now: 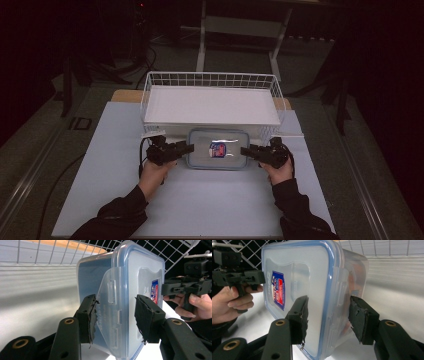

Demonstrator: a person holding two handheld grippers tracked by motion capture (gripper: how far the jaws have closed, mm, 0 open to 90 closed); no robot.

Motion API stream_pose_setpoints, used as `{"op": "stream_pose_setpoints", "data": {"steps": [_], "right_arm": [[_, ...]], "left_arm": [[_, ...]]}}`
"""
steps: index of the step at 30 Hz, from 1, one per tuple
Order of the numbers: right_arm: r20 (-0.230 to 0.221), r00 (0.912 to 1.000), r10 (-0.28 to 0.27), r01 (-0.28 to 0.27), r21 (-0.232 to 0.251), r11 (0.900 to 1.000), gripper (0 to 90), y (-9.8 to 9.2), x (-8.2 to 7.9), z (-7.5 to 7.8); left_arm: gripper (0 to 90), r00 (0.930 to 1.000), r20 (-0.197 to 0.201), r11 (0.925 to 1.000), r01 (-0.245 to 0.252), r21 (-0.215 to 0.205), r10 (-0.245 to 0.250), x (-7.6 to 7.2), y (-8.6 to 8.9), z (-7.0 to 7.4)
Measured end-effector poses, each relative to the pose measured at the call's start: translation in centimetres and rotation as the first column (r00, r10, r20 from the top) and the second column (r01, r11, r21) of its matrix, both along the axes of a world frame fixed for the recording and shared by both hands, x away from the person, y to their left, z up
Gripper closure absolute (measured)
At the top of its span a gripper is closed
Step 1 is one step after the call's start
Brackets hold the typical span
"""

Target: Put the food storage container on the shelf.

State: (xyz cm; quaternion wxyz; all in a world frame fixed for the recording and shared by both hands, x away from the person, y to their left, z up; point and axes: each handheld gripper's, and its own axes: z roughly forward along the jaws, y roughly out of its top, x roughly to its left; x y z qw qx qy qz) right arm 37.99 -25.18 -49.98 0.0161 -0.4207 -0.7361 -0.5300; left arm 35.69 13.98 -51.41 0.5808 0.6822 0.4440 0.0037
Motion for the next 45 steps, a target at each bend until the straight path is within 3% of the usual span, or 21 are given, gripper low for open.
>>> {"op": "stream_pose_setpoints", "data": {"steps": [5,8,10,12,14,15,20,25,29,35,37,42,43,44,45], "right_arm": [[0.006,1.0000,-0.004,0.004,0.006,1.000,49.3,0.1,0.1,-0.1],[0.050,0.9980,-0.038,0.040,-0.038,0.998,50.3,0.7,0.0,-0.1],[0.064,0.9965,-0.053,0.057,-0.052,0.997,49.5,0.9,-0.1,0.0],[0.045,0.9965,-0.071,0.073,-0.046,0.996,47.2,0.9,0.1,-0.1],[0.049,0.9958,-0.077,0.079,-0.035,0.996,46.9,0.8,0.2,-0.2],[0.052,0.9951,-0.084,0.086,-0.038,0.996,46.7,0.9,0.2,-0.2],[0.072,0.9860,-0.150,0.155,-0.065,0.986,42.3,1.4,0.3,0.1],[0.092,0.9759,-0.198,0.207,-0.100,0.973,39.4,2.0,0.5,0.4],[0.104,0.9711,-0.215,0.226,-0.106,0.968,38.0,2.1,0.5,0.4],[0.108,0.9716,-0.211,0.221,-0.093,0.971,36.6,2.2,0.4,0.3],[0.112,0.9716,-0.208,0.220,-0.104,0.970,36.4,2.4,0.1,0.4],[0.154,0.9674,-0.202,0.218,-0.097,0.971,34.8,2.5,-0.7,0.9],[0.157,0.9674,-0.198,0.215,-0.096,0.972,34.8,2.5,-0.9,1.1],[0.158,0.9683,-0.194,0.210,-0.094,0.973,34.8,2.6,-1.2,1.2],[0.166,0.9674,-0.191,0.208,-0.090,0.974,34.8,2.6,-1.5,1.4]], "left_arm": [[51.9,0.9999,-0.009,0.9996,-0.008,-0.026,0.007,0.2,0.2,-0.2],[49.5,0.9994,-0.028,0.9994,-0.019,-0.028,0.018,0.5,0.2,-0.6],[49.9,0.9995,-0.015,0.9996,-0.028,-0.009,0.028,0.6,0.1,-0.9],[53.3,0.9988,-0.006,0.9987,-0.049,-0.018,0.048,0.4,0.1,-0.8],[53.3,0.9982,-0.005,0.9983,-0.059,0.000,0.059,0.5,0.0,-0.6],[52.8,0.9983,0.019,0.9981,-0.055,0.026,0.055,0.7,0.1,-0.6],[40.1,0.9970,0.043,0.9962,-0.066,0.057,0.064,0.9,-0.6,-0.7],[33.1,0.9898,0.070,0.9867,-0.131,0.096,0.124,1.0,-1.1,-0.5],[32.4,0.9881,0.072,0.9849,-0.143,0.098,0.136,1.1,-1.1,-0.5],[32.2,0.9878,0.068,0.9833,-0.147,0.108,0.140,1.0,-1.2,-0.2],[30.7,0.9887,0.090,0.9850,-0.130,0.113,0.120,0.8,-1.2,-0.1],[26.2,0.9895,0.094,0.9879,-0.119,0.100,0.109,0.1,-1.1,0.5],[24.8,0.9886,0.099,0.9872,-0.123,0.101,0.114,-0.1,-1.1,0.7],[23.8,0.9875,0.131,0.9887,-0.103,0.109,0.089,-0.2,-0.9,0.8],[21.5,0.9892,0.111,0.9911,-0.105,0.081,0.096,-0.6,-1.0,1.0]]}}
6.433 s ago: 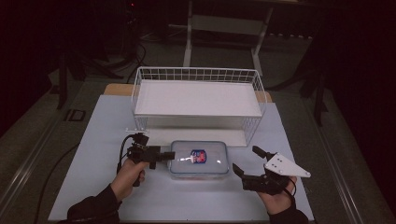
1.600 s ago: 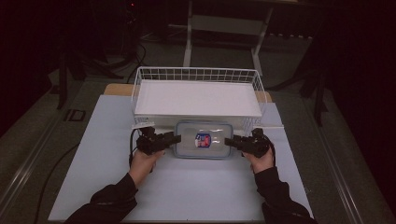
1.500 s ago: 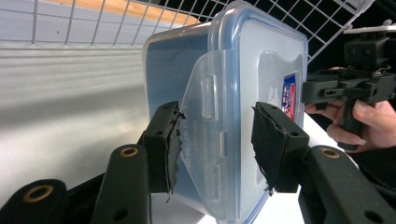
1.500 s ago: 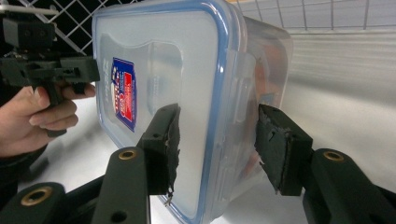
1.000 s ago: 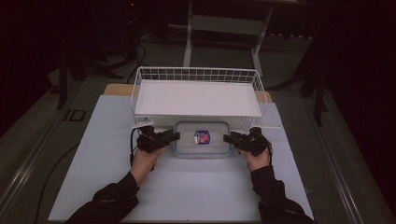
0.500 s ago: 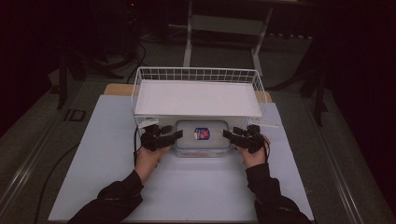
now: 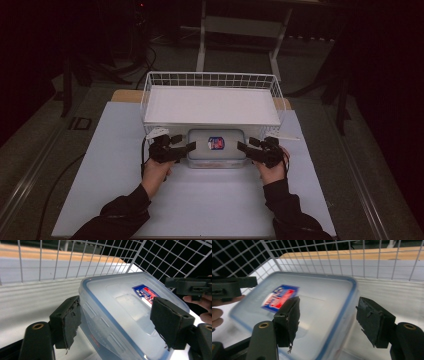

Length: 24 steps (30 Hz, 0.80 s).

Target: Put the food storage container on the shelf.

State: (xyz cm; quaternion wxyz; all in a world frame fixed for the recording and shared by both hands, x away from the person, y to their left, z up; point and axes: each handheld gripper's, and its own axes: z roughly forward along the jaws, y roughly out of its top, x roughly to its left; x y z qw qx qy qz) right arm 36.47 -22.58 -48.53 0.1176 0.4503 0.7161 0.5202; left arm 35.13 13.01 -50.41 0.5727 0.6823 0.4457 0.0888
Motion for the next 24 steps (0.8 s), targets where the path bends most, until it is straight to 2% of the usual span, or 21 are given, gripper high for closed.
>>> {"op": "stream_pose_setpoints", "data": {"steps": [2,3,4,6,8,10,12,13,16,19,24], "right_arm": [[0.018,0.9998,0.013,-0.013,-0.001,1.000,34.8,0.1,-0.8,0.5],[0.030,0.9991,0.030,-0.030,0.010,0.999,37.1,0.2,-1.7,1.0],[0.030,0.9991,0.030,-0.030,0.010,0.999,37.1,0.2,-1.7,1.0],[0.039,0.9981,0.047,-0.048,0.019,0.999,38.6,0.4,-2.6,1.3],[0.042,0.9963,0.074,-0.075,0.014,0.997,38.8,0.8,-3.3,1.4],[0.031,0.9939,0.105,-0.106,0.031,0.994,41.7,1.2,-4.3,1.3],[0.024,0.9931,0.115,-0.115,0.031,0.993,42.1,1.4,-4.7,1.2],[0.016,0.9909,0.134,-0.134,0.015,0.991,42.7,1.9,-5.2,0.9],[0.005,0.9892,0.146,-0.146,0.008,0.989,44.7,2.4,-5.6,0.5],[-0.007,0.9875,0.158,-0.158,-0.015,0.987,49.3,3.1,-6.0,0.0],[-0.036,0.9838,0.175,-0.177,-0.038,0.984,56.9,4.0,-6.1,-0.9]], "left_arm": [[16.9,0.9999,0.013,0.9999,0.010,0.001,-0.010,-0.5,0.1,0.4],[13.6,0.9997,0.012,0.9997,0.023,-0.005,-0.023,-0.7,0.3,0.5],[13.6,0.9991,0.013,0.9991,0.040,-0.011,-0.040,-0.9,0.4,0.5],[13.6,0.9981,0.031,0.9985,0.053,0.014,-0.053,-1.5,0.5,0.6],[10.8,0.9961,0.024,0.9964,0.085,0.005,-0.085,-2.0,0.5,0.7],[6.1,0.9942,0.028,0.9944,0.104,0.021,-0.104,-2.5,0.5,0.8],[4.9,0.9933,0.033,0.9936,0.110,0.028,-0.111,-3.1,0.6,1.0],[2.3,0.9918,0.027,0.9918,0.124,0.031,-0.125,-3.7,0.6,1.1],[1.9,0.9896,0.027,0.9892,0.140,0.043,-0.141,-4.3,0.6,1.0],[1.4,0.9897,0.040,0.9891,0.135,0.058,-0.138,-5.3,0.7,1.0],[0.0,0.9878,0.038,0.9864,0.148,0.072,-0.151,-6.6,1.2,1.2]]}}
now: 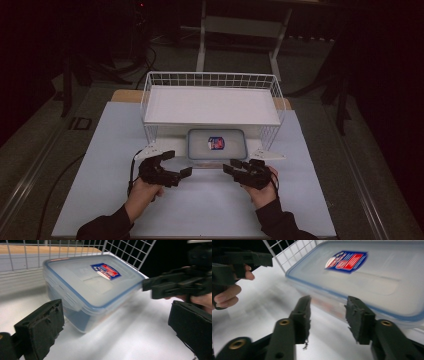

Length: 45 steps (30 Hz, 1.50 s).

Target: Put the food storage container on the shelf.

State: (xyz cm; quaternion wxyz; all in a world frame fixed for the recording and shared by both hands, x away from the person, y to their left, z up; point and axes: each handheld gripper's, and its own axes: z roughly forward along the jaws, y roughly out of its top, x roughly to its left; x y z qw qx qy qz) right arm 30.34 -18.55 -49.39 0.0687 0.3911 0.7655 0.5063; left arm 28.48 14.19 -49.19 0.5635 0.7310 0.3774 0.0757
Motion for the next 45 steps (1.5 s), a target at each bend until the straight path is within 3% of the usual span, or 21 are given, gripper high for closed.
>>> {"op": "stream_pose_setpoints", "data": {"steps": [3,4,7,14,19,32,45], "right_arm": [[0.002,1.0000,0.007,-0.007,-0.028,1.000,69.8,0.6,-0.1,-0.4],[-0.008,0.9997,0.021,-0.022,-0.049,0.999,81.6,1.0,-0.1,-0.7],[-0.017,0.9995,0.027,-0.028,-0.055,0.998,89.7,1.3,0.1,-1.0],[-0.018,0.9996,0.023,-0.025,-0.083,0.996,89.8,2.3,0.7,-1.6],[-0.022,0.9997,0.011,-0.013,-0.083,0.996,89.9,2.6,1.2,-1.8],[-0.003,1.0000,-0.007,0.007,-0.097,0.995,89.9,3.6,2.8,-2.2],[0.007,0.9982,-0.059,0.059,-0.095,0.994,89.9,4.3,5.0,-2.3]], "left_arm": [[0.0,0.9998,0.010,0.9999,-0.014,0.004,0.014,-0.6,0.5,0.0],[0.0,0.9996,0.015,0.9997,-0.022,0.008,0.022,-0.8,0.6,0.0],[0.0,0.9991,0.029,0.9991,-0.032,0.027,0.032,-1.2,0.9,-0.1],[0.0,0.9948,0.068,0.9959,-0.078,0.045,0.075,-1.5,1.1,-0.2],[0.0,0.9968,0.042,0.9970,-0.069,0.034,0.068,-1.3,1.3,-0.7],[0.0,0.9968,0.044,0.9974,-0.067,0.026,0.066,-1.2,1.3,-0.9],[0.0,0.9968,0.043,0.9976,-0.067,0.016,0.066,-1.1,1.4,-1.0]]}}
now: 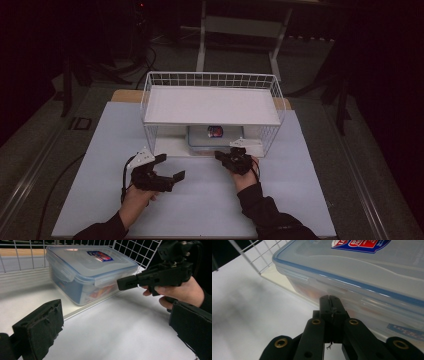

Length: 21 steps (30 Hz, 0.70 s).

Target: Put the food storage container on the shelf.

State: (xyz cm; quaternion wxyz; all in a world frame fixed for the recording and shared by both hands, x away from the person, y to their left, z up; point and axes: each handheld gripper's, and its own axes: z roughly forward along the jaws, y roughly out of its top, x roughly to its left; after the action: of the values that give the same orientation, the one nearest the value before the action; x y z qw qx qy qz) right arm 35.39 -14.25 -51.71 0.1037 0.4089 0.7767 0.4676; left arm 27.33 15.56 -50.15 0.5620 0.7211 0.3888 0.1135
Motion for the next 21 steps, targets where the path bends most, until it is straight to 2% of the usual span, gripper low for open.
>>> {"op": "stream_pose_setpoints", "data": {"steps": [2,13,17,21], "right_arm": [[0.013,0.9999,-0.007,0.007,-0.015,1.000,89.9,0.2,0.3,0.0],[0.020,0.9993,-0.030,0.030,-0.019,0.999,89.9,0.7,1.9,0.1],[0.015,0.9988,-0.047,0.047,-0.020,0.999,89.9,0.6,2.3,0.1],[0.008,0.9991,-0.041,0.041,-0.017,0.999,89.9,0.7,2.5,0.1]], "left_arm": [[0.0,1.0000,0.000,1.0000,0.000,0.001,0.000,0.0,0.0,0.0],[0.0,1.0000,-0.003,1.0000,0.004,-0.004,-0.004,0.0,0.0,0.0],[0.0,1.0000,-0.004,1.0000,0.005,-0.007,-0.005,0.0,0.0,0.0],[0.0,1.0000,-0.008,0.9999,0.005,-0.009,-0.005,0.0,0.0,-0.1]]}}
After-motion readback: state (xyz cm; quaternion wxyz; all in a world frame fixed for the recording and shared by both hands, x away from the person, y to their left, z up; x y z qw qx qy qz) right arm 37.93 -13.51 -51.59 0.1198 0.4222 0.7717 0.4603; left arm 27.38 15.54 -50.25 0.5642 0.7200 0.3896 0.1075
